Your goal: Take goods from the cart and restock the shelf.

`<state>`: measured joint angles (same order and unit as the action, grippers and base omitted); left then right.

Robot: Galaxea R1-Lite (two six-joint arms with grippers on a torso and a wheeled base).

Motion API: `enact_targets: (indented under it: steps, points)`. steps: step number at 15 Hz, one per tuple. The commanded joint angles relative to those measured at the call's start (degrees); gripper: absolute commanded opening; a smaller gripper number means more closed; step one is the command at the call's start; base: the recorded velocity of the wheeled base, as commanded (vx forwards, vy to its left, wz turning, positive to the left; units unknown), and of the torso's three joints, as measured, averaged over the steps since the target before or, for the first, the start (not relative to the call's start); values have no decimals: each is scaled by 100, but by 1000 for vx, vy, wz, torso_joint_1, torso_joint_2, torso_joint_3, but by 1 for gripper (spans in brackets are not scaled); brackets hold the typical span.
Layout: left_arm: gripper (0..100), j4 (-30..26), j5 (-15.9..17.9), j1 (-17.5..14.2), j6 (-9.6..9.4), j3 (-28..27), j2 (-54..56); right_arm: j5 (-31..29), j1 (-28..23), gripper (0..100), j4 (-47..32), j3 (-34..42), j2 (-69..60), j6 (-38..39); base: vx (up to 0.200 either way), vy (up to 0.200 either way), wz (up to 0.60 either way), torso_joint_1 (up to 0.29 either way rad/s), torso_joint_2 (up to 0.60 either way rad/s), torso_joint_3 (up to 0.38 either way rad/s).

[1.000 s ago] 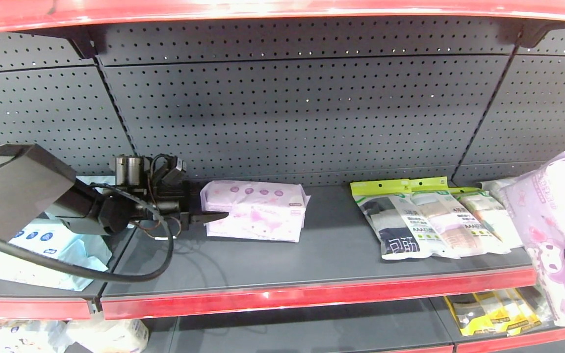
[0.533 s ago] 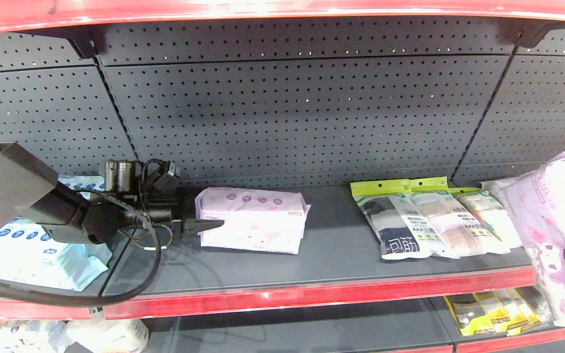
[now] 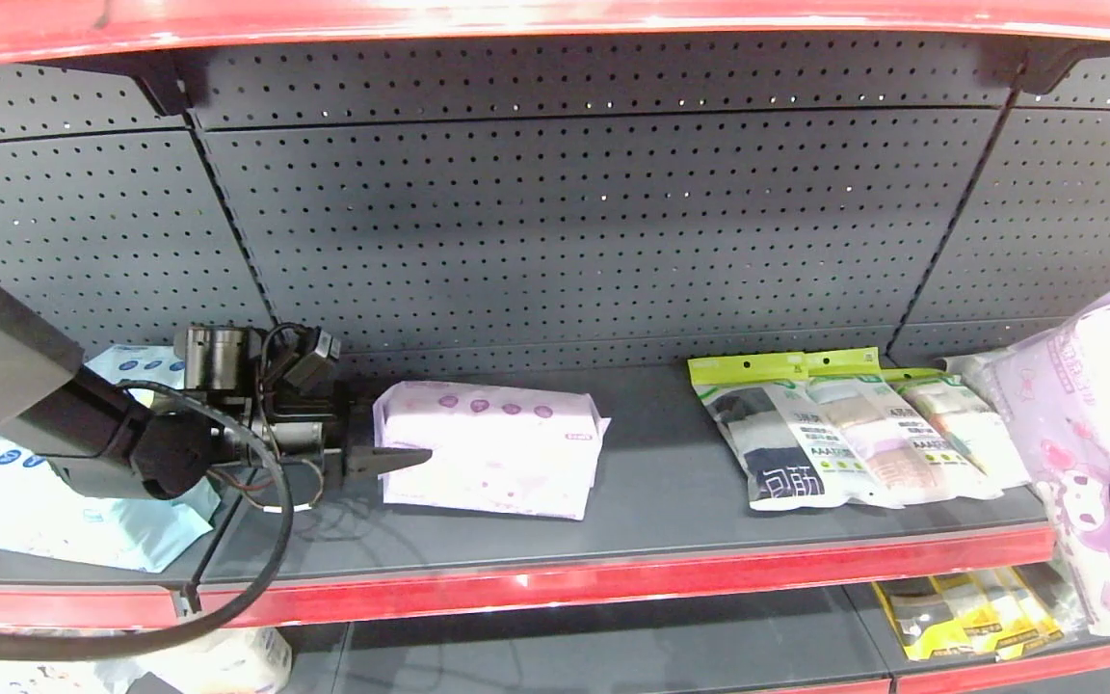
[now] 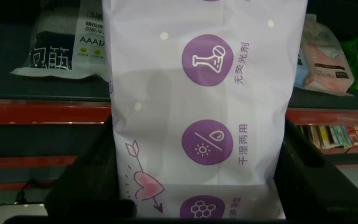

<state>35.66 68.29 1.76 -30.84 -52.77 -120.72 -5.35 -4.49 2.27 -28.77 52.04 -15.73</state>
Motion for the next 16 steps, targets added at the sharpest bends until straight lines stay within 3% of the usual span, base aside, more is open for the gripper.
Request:
enact_targets:
  steps: [1,16]
  points:
    - [0,-6,9,0,8,144,102,-1,0,0,2,-6,8,-1,0,0,0,0,0,0]
    - [0,249,9,-52,-1,883,330,-1,-8,0,2,-120,87,17,0,0,0,0,0,0]
